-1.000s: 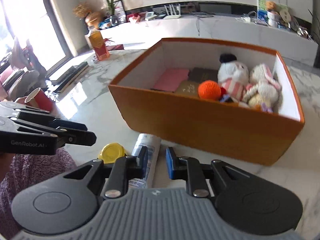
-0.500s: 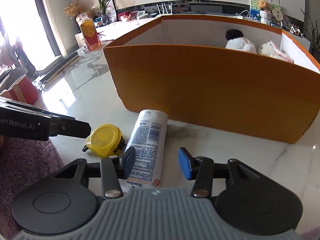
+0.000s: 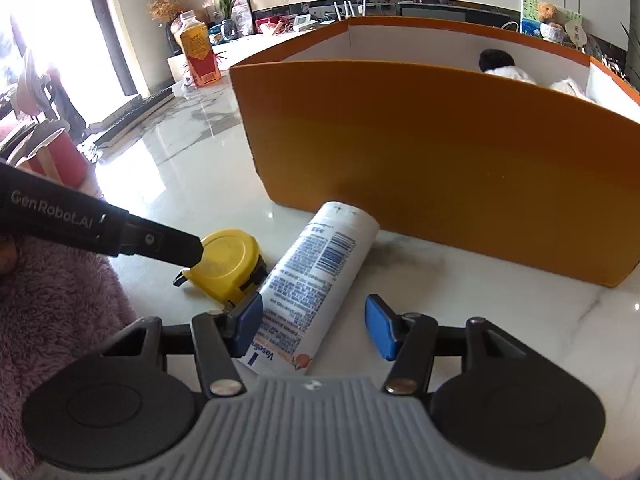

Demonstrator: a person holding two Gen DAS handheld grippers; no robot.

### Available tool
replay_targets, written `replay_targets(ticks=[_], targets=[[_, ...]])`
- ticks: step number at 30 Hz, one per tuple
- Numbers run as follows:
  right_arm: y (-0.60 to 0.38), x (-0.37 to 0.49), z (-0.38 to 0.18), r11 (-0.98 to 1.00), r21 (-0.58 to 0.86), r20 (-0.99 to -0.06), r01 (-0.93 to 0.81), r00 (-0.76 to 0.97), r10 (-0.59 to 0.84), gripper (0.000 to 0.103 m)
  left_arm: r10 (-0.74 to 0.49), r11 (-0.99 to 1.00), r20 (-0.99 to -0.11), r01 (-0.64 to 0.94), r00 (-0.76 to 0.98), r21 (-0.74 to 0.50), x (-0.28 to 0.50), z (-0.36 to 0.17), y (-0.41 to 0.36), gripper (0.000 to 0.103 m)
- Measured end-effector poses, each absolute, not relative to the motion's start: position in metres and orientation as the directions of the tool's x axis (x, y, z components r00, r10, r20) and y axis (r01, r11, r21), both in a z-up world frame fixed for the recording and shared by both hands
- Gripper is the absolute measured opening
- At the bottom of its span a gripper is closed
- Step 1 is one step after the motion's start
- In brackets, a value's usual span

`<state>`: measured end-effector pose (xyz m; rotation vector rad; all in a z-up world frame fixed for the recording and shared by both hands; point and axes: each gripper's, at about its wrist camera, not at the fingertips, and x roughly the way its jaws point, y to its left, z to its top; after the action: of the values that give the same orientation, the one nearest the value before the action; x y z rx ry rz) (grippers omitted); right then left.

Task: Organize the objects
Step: 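Position the left tool over the yellow tape measure while the right tool approaches the white lotion tube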

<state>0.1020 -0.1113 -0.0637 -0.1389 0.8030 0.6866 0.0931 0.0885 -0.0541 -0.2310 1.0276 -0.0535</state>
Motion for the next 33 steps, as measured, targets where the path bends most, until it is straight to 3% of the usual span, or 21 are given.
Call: replay_targets(ticks=[5, 7, 9, 10, 16, 19, 23, 25, 27, 30, 33], targets=[[-0.109, 0.095, -0.063, 0.760, 0.114, -0.689, -0.640, 0.500, 0.525, 0.035, -0.152, 0.973, -0.840, -0.069, 0.521, -0.219, 0.092, -0.054, 0.090, 0.041], [-0.113, 0.094, -0.062, 0.764, 0.122, -0.679, -0.633, 0.509, 0.530, 0.024, -0.154, 0.973, -0.838, -0.067, 0.523, -0.221, 0.092, -0.054, 0.089, 0.041], [-0.116, 0.093, -0.059, 0.765, 0.121, -0.668, -0.632, 0.519, 0.534, 0.004, -0.155, 0.973, -0.838, -0.066, 0.523, -0.221, 0.092, -0.054, 0.089, 0.041], [-0.118, 0.092, -0.058, 0.765, 0.115, -0.663, -0.634, 0.525, 0.534, 0.000, -0.154, 0.974, -0.839, -0.063, 0.523, -0.218, 0.092, -0.053, 0.088, 0.041], [-0.120, 0.092, -0.056, 0.758, 0.128, -0.657, -0.639, 0.518, 0.548, 0.000, -0.153, 0.976, -0.839, -0.056, 0.522, -0.212, 0.091, -0.053, 0.086, 0.045], [-0.126, 0.100, -0.057, 0.769, 0.197, -0.666, -0.608, 0.493, 0.560, 0.007, -0.136, 0.979, -0.855, -0.062, 0.500, -0.192, 0.094, -0.055, 0.083, 0.046], [-0.128, 0.103, -0.060, 0.774, 0.240, -0.682, -0.585, 0.466, 0.563, 0.029, -0.104, 0.988, -0.886, -0.056, 0.453, -0.144, 0.101, -0.061, 0.076, 0.046], [-0.127, 0.102, -0.060, 0.769, 0.243, -0.683, -0.591, 0.459, 0.568, 0.030, -0.111, 0.988, -0.888, -0.044, 0.447, -0.145, 0.102, -0.063, 0.073, 0.049], [-0.127, 0.101, -0.060, 0.767, 0.249, -0.683, -0.592, 0.454, 0.572, 0.038, -0.116, 0.990, -0.890, -0.022, 0.441, -0.139, 0.101, -0.063, 0.070, 0.057], [-0.127, 0.097, -0.061, 0.759, 0.244, -0.687, -0.604, 0.445, 0.575, 0.039, -0.094, 0.994, -0.909, -0.006, 0.407, -0.106, 0.102, -0.065, 0.065, 0.057], [-0.124, 0.089, -0.062, 0.735, 0.208, -0.696, -0.645, 0.430, 0.575, 0.041, -0.112, 0.993, -0.915, 0.002, 0.387, -0.120, 0.102, -0.068, 0.065, 0.050]])
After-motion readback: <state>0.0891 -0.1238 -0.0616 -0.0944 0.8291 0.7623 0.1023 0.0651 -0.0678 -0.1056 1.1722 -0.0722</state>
